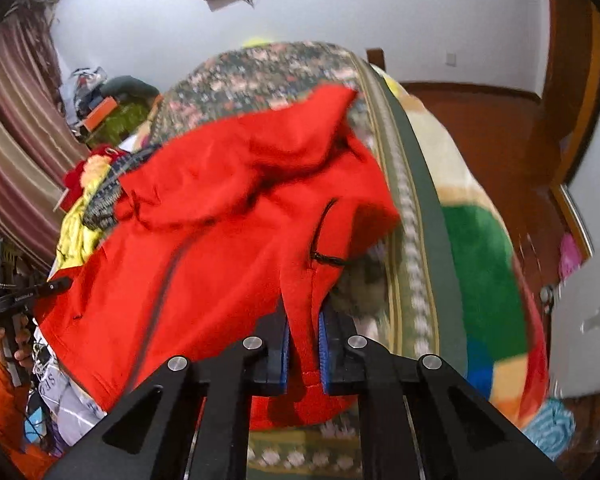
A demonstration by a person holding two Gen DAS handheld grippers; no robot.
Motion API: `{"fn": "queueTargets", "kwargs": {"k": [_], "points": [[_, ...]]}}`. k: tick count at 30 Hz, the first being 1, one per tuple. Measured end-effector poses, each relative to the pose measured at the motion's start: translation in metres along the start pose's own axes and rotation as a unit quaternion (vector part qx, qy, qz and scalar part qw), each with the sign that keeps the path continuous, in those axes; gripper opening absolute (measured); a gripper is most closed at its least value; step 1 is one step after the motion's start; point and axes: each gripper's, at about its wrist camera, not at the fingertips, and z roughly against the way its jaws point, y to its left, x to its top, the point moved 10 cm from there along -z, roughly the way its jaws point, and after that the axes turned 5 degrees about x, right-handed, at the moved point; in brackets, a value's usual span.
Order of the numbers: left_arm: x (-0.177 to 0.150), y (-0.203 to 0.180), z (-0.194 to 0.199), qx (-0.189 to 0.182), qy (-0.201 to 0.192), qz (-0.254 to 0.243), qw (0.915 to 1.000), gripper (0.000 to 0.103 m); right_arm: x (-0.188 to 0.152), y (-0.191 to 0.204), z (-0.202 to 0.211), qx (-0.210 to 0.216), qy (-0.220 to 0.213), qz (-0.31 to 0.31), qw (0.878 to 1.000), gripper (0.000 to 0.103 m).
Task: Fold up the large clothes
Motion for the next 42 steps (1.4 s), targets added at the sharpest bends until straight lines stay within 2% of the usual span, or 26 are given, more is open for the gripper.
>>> {"fn": "queueTargets", "kwargs": {"k": [4, 8, 12, 14, 19, 23, 25, 27, 31, 33, 34, 35, 36, 38, 39, 42], "points": [[0.035, -0.004, 0.021, 0.007, -0.046, -0.011, 0.9988, 0.004, 0.045, 0.015, 0.005, 0.001, -0.028, 0.035, 0.999, 0.008], [0.089, -0.010, 0.040, 0.018, -0.093, -0.020, 0.9953, 0.004, 0.093, 0.026, 0.008, -0.006, -0.058, 0.065, 0.996, 0.008], [0.141, -0.009, 0.040, 0.036, -0.121, -0.015, 0.9919, 0.004, 0.145, 0.029, 0.000, -0.019, -0.081, 0.079, 0.993, 0.008], [0.158, -0.005, 0.032, 0.043, -0.121, -0.009, 0.9916, 0.004, 0.172, 0.027, -0.013, -0.026, -0.086, 0.079, 0.993, 0.008], [0.203, 0.023, -0.032, 0.058, -0.086, 0.046, 0.9935, 0.004, 0.228, 0.011, -0.074, -0.051, -0.074, 0.064, 0.994, 0.008], [0.214, 0.057, -0.099, 0.078, -0.034, 0.087, 0.9926, 0.004, 0.251, -0.016, -0.129, -0.067, -0.052, 0.035, 0.996, 0.008], [0.210, 0.070, -0.129, 0.096, -0.008, 0.092, 0.9910, 0.004, 0.254, -0.034, -0.153, -0.075, -0.036, 0.019, 0.996, 0.009], [0.204, 0.081, -0.166, 0.109, 0.019, 0.093, 0.9895, 0.005, 0.253, -0.047, -0.171, -0.065, -0.023, 0.004, 0.998, 0.009], [0.204, 0.082, -0.190, 0.137, 0.023, 0.064, 0.9883, 0.007, 0.252, -0.062, -0.181, -0.026, -0.012, -0.004, 1.000, 0.009], [0.204, 0.082, -0.195, 0.147, 0.024, 0.053, 0.9875, 0.007, 0.251, -0.065, -0.178, -0.006, -0.003, 0.003, 1.000, 0.018], [0.204, 0.083, -0.196, 0.147, 0.027, 0.054, 0.9873, 0.008, 0.252, -0.076, -0.172, -0.025, -0.004, 0.001, 1.000, 0.043], [0.203, 0.085, -0.198, 0.147, 0.030, 0.056, 0.9871, 0.008, 0.254, -0.086, -0.164, -0.054, -0.013, 0.000, 0.998, 0.077], [0.203, 0.086, -0.198, 0.149, 0.032, 0.056, 0.9867, 0.010, 0.259, -0.102, -0.151, -0.094, -0.033, 0.002, 0.995, 0.086], [0.203, 0.089, -0.199, 0.152, 0.039, 0.059, 0.9858, 0.010, 0.263, -0.131, -0.122, -0.172, -0.058, -0.004, 0.983, 0.087], [0.204, 0.089, -0.199, 0.148, 0.047, 0.062, 0.9858, 0.010, 0.262, -0.143, -0.108, -0.189, -0.058, -0.013, 0.980, 0.087], [0.215, 0.082, -0.187, 0.130, 0.061, 0.062, 0.9877, 0.011, 0.252, -0.150, -0.080, -0.153, -0.062, -0.037, 0.985, 0.087]]}}
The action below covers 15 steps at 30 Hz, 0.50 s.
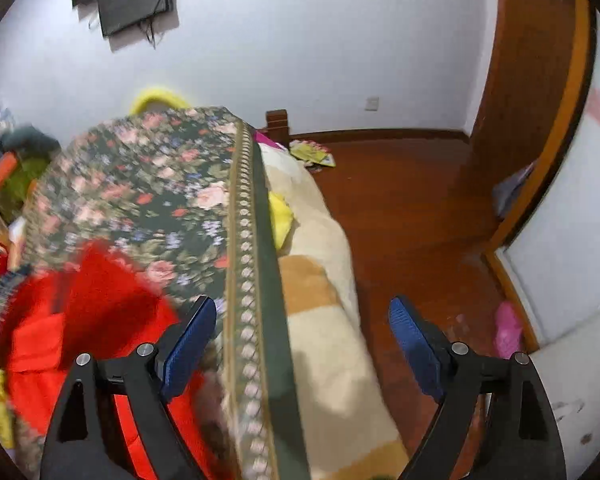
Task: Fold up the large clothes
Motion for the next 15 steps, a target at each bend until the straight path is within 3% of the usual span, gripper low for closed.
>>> {"fn": "queueTargets", "kwargs": {"k": [3, 5, 6, 7, 10, 15], "points": [[0.010, -0.003, 0.044, -0.026, -0.030, 0.001, 0.9992, 0.020, -0.010, 0.008, 0.026, 0.015, -0.010, 0.027, 0.999, 0.087], [0.017, -0.003, 0.083, -0.023, -0.074, 0.000, 0.9970, 0.041, -0.016, 0.023, 0.037, 0.018, -0.012, 0.052, 0.998, 0.087], [0.020, -0.001, 0.101, -0.015, -0.099, -0.001, 0.9950, 0.059, -0.020, 0.033, 0.040, 0.025, -0.011, 0.061, 0.998, 0.087], [0.023, 0.000, 0.118, -0.007, -0.123, -0.004, 0.9923, 0.068, -0.024, 0.044, 0.043, 0.034, -0.010, 0.071, 0.997, 0.087], [0.021, -0.003, 0.151, 0.013, -0.158, -0.032, 0.9869, 0.070, -0.035, 0.089, 0.050, 0.057, -0.011, 0.111, 0.992, 0.087], [-0.005, -0.025, 0.154, 0.023, -0.148, -0.095, 0.9842, 0.076, -0.054, 0.161, 0.051, 0.097, -0.007, 0.165, 0.981, 0.087]]}}
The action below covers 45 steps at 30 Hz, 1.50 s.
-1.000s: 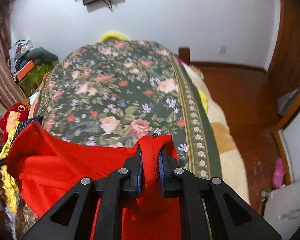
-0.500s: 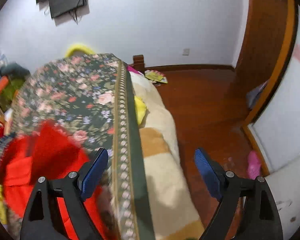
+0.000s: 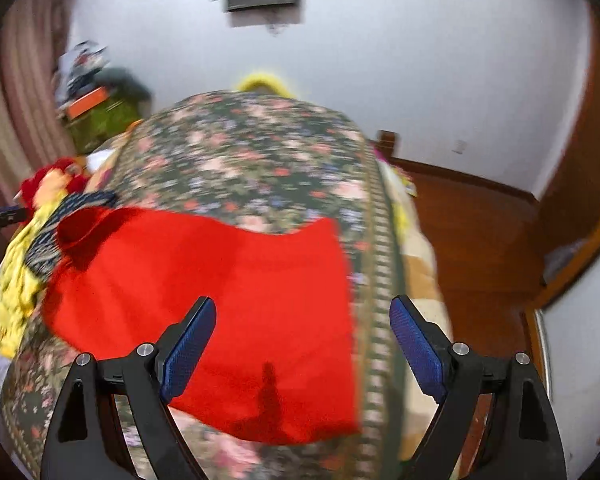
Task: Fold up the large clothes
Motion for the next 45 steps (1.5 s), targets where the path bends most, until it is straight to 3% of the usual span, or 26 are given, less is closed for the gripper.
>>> {"fn": "queueTargets", "kwargs": {"k": [8, 13, 16, 20, 24, 28, 34, 40, 45], "points": [[-0.070, -0.065, -0.046, -0.025, 0.065, -0.098, 0.9928, 0.078, -0.011, 0.101, -0.049, 0.082, 0.033, 0.038, 0.995, 0.087], [-0.107, -0.091, -0.080, -0.058, 0.111, -0.089, 0.9881, 0.079, -0.041, 0.130, -0.091, 0.089, 0.082, 0.058, 0.991, 0.087], [-0.116, -0.090, -0.087, -0.051, 0.104, -0.087, 0.9894, 0.089, -0.063, 0.122, -0.114, 0.059, 0.116, 0.071, 0.989, 0.087], [-0.124, -0.077, -0.082, -0.062, 0.103, -0.072, 0.9901, 0.093, -0.073, 0.106, -0.107, 0.076, 0.103, 0.059, 0.990, 0.091], [-0.130, -0.061, -0.074, -0.070, 0.106, -0.049, 0.9907, 0.095, -0.074, 0.083, -0.093, 0.054, 0.089, 0.042, 0.994, 0.097], [-0.139, -0.028, -0.063, -0.020, 0.100, -0.020, 0.9946, 0.095, -0.081, 0.044, -0.081, -0.015, 0.087, 0.030, 0.996, 0.101], [-0.153, 0.017, -0.043, 0.017, 0.101, 0.027, 0.9944, 0.095, -0.094, 0.012, -0.068, -0.038, 0.101, -0.012, 0.994, 0.102], [-0.148, 0.009, -0.019, -0.027, 0.082, 0.074, 0.9935, 0.095, -0.086, 0.023, -0.041, -0.029, 0.074, -0.014, 0.997, 0.102], [-0.153, -0.034, -0.004, -0.098, 0.082, 0.092, 0.9875, 0.095, -0.069, 0.051, -0.019, -0.024, 0.040, 0.014, 0.999, 0.102]]}}
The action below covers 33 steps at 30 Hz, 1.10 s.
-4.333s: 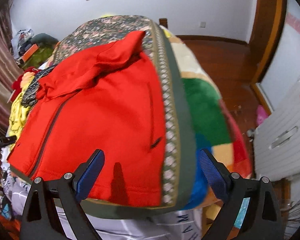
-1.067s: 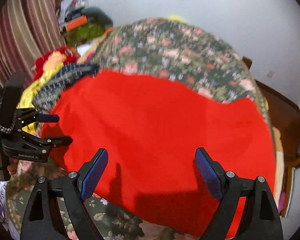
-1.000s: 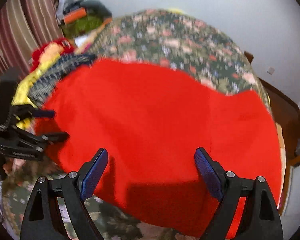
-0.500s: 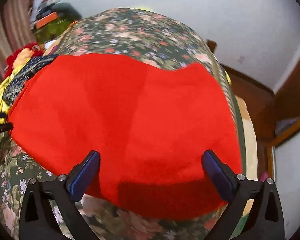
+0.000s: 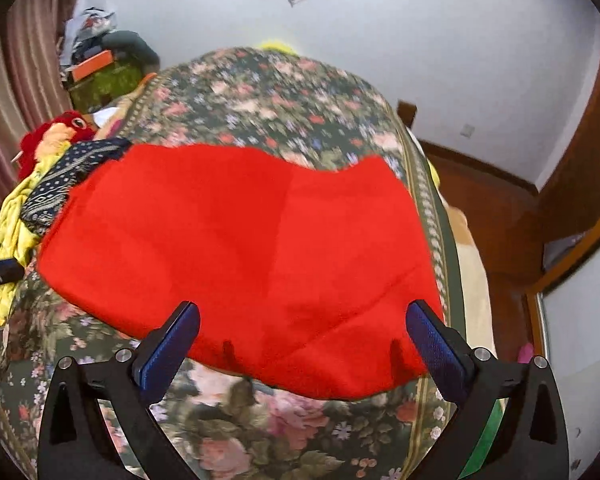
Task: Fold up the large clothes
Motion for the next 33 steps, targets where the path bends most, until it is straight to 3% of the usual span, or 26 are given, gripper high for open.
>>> {"fn": "queueTargets", "kwargs": {"k": [3, 8, 12, 17, 20, 26, 31, 33], "points": [[-0.011, -0.019, -0.007, -0.042, 0.021, 0.015, 0.9988, 0.095, 0.005, 0.016, 0.008, 0.001, -0.013, 0.016, 1.000, 0.102], [-0.026, -0.035, -0.028, -0.070, 0.054, 0.026, 0.9957, 0.095, 0.004, 0.038, 0.006, 0.022, -0.014, 0.025, 0.999, 0.102], [-0.021, -0.036, -0.039, -0.100, 0.060, 0.065, 0.9910, 0.095, -0.001, 0.047, -0.003, 0.029, -0.003, 0.037, 0.999, 0.102], [-0.003, -0.027, -0.053, -0.158, 0.063, 0.135, 0.9761, 0.095, -0.006, 0.055, -0.016, 0.046, 0.009, 0.039, 0.998, 0.102], [0.016, -0.019, -0.069, -0.173, 0.046, 0.170, 0.9691, 0.094, -0.006, 0.057, -0.022, 0.054, 0.013, 0.031, 0.998, 0.102], [0.055, -0.005, -0.101, -0.152, 0.002, 0.206, 0.9667, 0.071, -0.002, 0.060, -0.028, 0.066, 0.019, 0.016, 0.998, 0.102], [0.074, 0.009, -0.104, -0.119, -0.022, 0.231, 0.9654, 0.021, 0.005, 0.063, -0.024, 0.064, 0.020, 0.012, 0.998, 0.102], [0.080, 0.011, -0.090, -0.111, -0.045, 0.223, 0.9674, 0.016, 0.010, 0.066, -0.020, 0.069, 0.017, 0.009, 0.997, 0.102]]}}
